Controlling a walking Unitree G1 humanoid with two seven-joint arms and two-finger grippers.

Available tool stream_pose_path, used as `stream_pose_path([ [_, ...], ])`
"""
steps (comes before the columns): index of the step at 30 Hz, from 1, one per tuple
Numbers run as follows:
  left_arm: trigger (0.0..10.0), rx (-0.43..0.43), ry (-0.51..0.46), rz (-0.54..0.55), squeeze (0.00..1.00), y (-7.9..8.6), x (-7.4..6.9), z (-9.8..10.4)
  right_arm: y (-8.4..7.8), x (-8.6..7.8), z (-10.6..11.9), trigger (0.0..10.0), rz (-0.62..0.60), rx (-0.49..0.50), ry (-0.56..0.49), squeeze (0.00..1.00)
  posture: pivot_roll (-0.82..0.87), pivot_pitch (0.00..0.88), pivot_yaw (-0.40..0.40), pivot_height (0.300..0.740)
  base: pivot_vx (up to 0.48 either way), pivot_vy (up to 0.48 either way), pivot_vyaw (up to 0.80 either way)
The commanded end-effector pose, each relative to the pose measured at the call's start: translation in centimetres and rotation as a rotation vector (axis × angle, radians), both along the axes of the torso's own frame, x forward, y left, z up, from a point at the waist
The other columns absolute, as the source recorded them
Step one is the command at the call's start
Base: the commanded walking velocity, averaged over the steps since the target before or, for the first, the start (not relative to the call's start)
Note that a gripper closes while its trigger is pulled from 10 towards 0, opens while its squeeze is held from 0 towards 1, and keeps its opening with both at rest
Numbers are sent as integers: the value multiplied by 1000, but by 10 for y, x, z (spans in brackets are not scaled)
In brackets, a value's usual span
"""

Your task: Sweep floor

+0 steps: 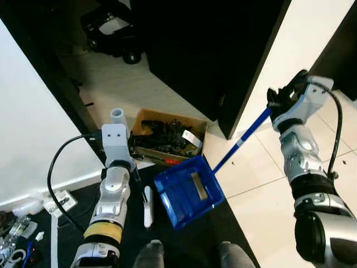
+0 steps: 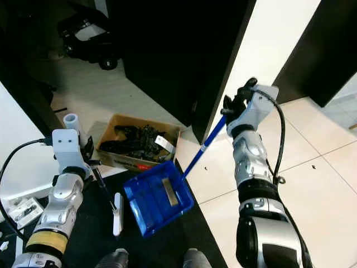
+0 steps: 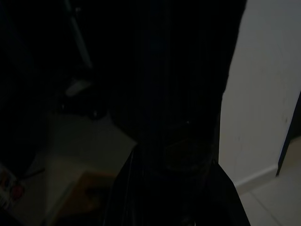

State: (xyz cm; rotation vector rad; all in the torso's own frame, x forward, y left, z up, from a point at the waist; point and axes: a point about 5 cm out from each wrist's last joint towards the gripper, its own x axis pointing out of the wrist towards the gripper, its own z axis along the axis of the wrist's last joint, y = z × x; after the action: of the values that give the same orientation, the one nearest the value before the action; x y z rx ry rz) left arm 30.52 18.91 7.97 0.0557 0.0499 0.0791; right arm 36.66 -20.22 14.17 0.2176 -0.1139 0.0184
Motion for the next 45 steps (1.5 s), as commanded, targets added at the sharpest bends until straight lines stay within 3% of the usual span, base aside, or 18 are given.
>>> stream_pose_path([
  [1,10000,0,13,-9,0,-6,-1,-3,4,-2,0,10000,6,3,-16,0,-3,96,-25,740,0,-480,0],
  [8,10000,-44,23,13,0,-6,-2,-5,6,-4,0,10000,7,7,-14,0,-5,99,-23,740,0,-274,0],
  [30,10000,-17,101,-3,0,-8,-4,-18,13,-12,-21,10000,14,-8,46,0,-7,99,-24,740,0,0,0],
  [35,10000,-15,99,-3,0,-8,-4,-18,13,-8,-8,10000,8,24,11,0,-8,96,-21,740,0,0,0],
  [39,10000,-11,71,6,0,-5,-3,-14,8,0,17,10000,-10,44,-62,0,-8,91,-22,740,0,0,0],
  [40,10000,-6,58,13,0,-3,-2,-12,1,4,37,10000,-45,49,-127,0,-8,89,-22,740,0,0,0],
  [45,10000,-3,55,12,0,-2,-1,-11,-9,8,63,10000,-84,53,-215,0,-10,86,-21,740,201,0,0],
])
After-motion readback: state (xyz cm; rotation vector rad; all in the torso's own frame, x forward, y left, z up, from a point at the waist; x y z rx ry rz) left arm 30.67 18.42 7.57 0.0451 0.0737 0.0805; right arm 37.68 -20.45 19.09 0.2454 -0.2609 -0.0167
